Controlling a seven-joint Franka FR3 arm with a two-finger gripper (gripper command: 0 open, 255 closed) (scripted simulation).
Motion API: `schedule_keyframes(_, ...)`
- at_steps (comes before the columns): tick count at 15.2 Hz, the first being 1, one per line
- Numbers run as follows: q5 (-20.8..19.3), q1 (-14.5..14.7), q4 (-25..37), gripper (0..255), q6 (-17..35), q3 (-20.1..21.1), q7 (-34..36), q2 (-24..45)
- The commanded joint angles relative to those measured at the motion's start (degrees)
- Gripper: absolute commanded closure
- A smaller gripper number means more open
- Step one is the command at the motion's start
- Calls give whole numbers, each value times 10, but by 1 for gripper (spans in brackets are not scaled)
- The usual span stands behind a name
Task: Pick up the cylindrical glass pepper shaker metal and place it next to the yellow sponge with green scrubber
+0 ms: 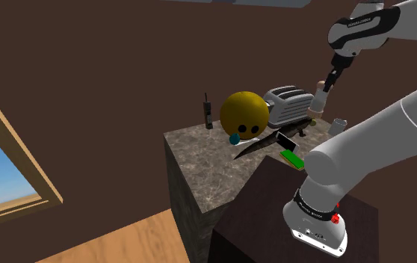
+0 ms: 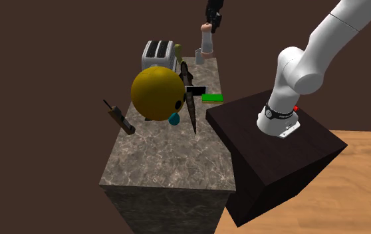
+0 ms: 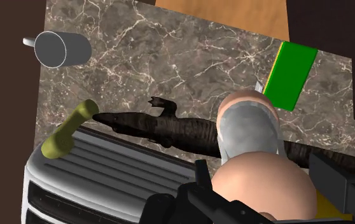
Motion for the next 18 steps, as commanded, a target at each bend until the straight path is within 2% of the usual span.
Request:
schedule_keyframes(1, 8, 0, 20, 255, 5, -33, -40, 18)
schedule_keyframes(3, 21, 3, 42, 255, 8, -64, -75, 38)
schedule_keyframes(18, 35, 13, -41, 255, 132, -106, -87, 84)
